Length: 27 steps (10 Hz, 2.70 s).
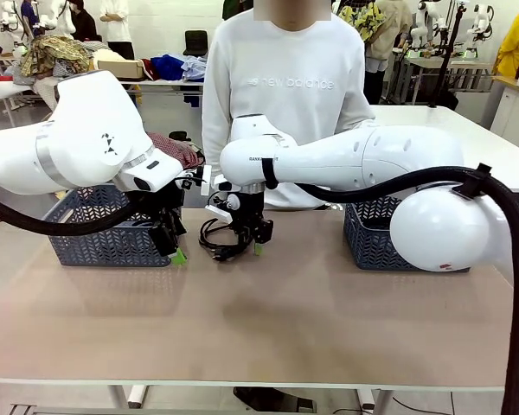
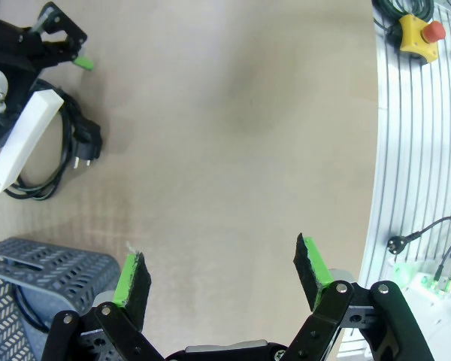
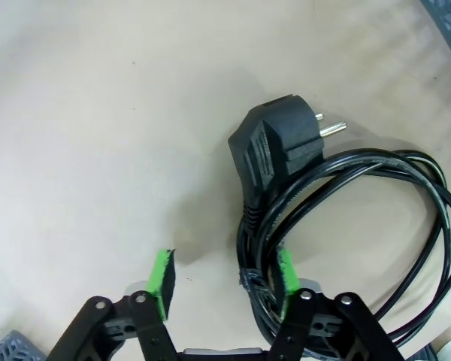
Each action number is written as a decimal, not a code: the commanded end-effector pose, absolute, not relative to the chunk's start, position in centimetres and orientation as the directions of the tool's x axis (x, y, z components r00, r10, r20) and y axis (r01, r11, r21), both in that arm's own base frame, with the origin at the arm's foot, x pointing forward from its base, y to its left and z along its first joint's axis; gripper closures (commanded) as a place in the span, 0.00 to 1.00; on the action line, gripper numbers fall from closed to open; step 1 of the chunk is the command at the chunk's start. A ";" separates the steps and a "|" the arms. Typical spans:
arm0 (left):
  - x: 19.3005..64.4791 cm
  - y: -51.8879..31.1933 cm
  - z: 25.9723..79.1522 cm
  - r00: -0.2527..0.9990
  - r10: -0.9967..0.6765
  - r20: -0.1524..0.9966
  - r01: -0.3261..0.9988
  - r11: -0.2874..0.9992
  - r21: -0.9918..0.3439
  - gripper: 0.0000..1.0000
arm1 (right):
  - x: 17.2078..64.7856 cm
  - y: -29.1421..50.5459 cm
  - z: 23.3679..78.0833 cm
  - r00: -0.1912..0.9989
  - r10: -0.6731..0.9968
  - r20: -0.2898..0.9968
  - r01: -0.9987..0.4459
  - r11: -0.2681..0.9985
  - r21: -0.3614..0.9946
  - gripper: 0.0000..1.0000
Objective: Organize the cables according to human instructions.
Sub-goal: Pick up a bundle of cables and place it in the basket indicated by the human.
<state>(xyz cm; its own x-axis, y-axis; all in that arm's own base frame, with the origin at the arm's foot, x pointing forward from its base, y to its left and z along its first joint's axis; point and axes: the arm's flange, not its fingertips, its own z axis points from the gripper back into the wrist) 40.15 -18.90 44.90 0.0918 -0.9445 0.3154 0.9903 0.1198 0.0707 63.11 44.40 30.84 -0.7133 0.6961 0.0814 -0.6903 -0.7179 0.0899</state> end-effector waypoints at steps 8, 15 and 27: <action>40.1 -18.7 45.0 0.094 -0.946 0.310 0.990 0.121 0.072 0.00 | 64.3 45.2 31.4 -0.686 0.725 0.060 -0.717 -0.687 0.116 1.00; 40.1 -18.7 45.0 0.094 -0.946 0.310 0.990 0.121 0.072 0.00 | 64.2 43.7 35.7 -0.564 0.825 0.038 -0.822 -0.565 0.073 1.00; 40.1 -18.7 45.0 0.094 -0.946 0.310 0.990 0.121 0.072 0.00 | 55.0 26.9 52.7 -0.057 0.993 -0.099 -0.998 -0.056 0.012 1.00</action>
<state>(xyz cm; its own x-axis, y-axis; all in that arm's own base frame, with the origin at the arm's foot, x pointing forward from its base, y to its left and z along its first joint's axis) 40.15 -18.89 44.90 0.0920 -0.9445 0.3154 0.9902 0.1201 0.0709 58.76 29.19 54.04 -0.1159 0.9843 -0.1329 -0.9929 -0.1114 0.0409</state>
